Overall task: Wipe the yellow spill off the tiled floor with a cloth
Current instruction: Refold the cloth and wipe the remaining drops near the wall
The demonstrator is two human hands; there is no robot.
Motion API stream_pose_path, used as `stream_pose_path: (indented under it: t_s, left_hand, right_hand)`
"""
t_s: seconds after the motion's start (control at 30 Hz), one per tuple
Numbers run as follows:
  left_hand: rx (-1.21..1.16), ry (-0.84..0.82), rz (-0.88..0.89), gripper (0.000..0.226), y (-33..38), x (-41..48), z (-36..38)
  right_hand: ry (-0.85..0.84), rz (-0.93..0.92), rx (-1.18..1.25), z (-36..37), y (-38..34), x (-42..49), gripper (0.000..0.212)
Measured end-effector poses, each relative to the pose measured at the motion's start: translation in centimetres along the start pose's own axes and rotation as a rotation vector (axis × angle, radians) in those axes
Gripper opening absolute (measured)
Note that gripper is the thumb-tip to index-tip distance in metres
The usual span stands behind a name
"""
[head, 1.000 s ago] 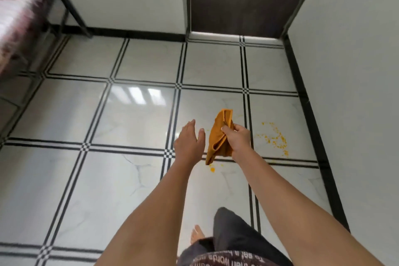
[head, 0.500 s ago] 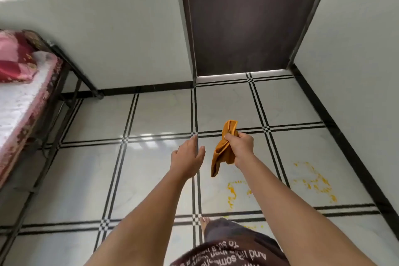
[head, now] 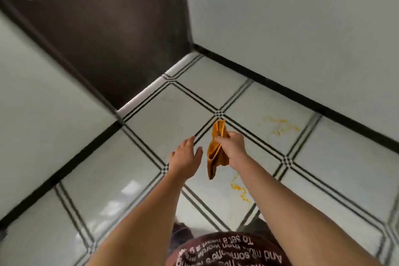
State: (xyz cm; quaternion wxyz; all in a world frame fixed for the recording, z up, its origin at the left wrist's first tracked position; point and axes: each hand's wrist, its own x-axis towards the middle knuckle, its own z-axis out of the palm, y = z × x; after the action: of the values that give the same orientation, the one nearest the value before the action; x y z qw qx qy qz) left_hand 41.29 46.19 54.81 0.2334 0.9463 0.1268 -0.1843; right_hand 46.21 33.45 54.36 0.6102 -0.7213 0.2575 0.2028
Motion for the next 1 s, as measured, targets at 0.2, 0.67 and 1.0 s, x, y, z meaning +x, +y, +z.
stream_pose_path:
  t_s: [0.2, 0.67, 1.0]
  left_hand:
    - [0.218, -0.210, 0.331, 0.056, -1.5, 6.4, -0.8]
    - [0.286, -0.449, 0.505, 0.051, -2.9, 21.2, 26.4]
    - [0.468, -0.392, 0.692, 0.052, -14.1, 35.6, 53.0]
  right_hand:
    - [0.327, 0.115, 0.195, 1.5, 1.4, 0.4, 0.017]
    - [0.693, 0.371, 0.433, -0.9, 24.5, 16.9, 0.008]
    - [0.716, 0.426, 0.201, 1.3, 47.8, 34.8, 0.030]
